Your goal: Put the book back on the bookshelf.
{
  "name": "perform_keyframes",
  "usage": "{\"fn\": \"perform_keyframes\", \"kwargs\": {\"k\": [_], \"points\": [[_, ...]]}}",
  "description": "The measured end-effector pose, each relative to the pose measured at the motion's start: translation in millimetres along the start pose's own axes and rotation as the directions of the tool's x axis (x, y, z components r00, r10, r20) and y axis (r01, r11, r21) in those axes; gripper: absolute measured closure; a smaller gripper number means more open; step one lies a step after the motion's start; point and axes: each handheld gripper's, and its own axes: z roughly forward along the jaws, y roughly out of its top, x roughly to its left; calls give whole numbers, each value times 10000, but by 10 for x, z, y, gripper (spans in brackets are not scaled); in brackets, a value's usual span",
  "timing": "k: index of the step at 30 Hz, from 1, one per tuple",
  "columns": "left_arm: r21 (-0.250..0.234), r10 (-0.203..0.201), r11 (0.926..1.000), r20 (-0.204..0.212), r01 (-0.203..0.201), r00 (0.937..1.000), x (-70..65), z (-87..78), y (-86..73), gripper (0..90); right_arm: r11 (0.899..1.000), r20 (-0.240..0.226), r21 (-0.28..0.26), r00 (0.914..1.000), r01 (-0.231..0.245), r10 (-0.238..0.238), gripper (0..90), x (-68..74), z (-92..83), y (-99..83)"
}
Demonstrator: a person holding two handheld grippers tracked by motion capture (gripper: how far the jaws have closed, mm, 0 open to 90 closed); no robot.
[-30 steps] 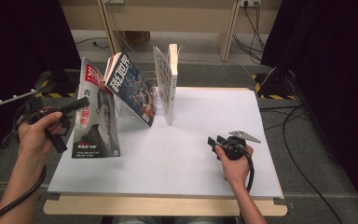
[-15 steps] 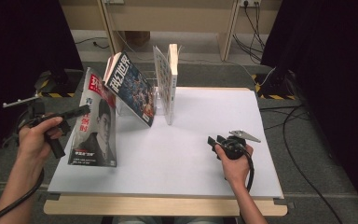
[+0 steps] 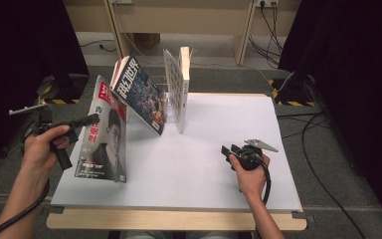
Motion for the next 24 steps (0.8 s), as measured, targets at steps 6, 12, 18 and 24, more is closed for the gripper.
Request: {"fn": "perform_keyframes", "kwargs": {"k": [6,12,18,24], "points": [[328,-369,9987,-348,380,9987,97,56,-19,864,10000,18,51,10000,31,-32,538,-2,8,-1],[396,-924,9946,-730,955,9930,210,160,-12,864,10000,19,40,10000,1,-1,538,-8,8,4],[265,-1413,9891,-985,1446,9851,284,237,8,864,10000,-26,68,10000,-7,7,538,0,12,-1],[179,-1652,9856,-1114,1681,9800,300,235,-46,864,10000,-33,20,10000,-2,2,538,-7,1,5]]}}
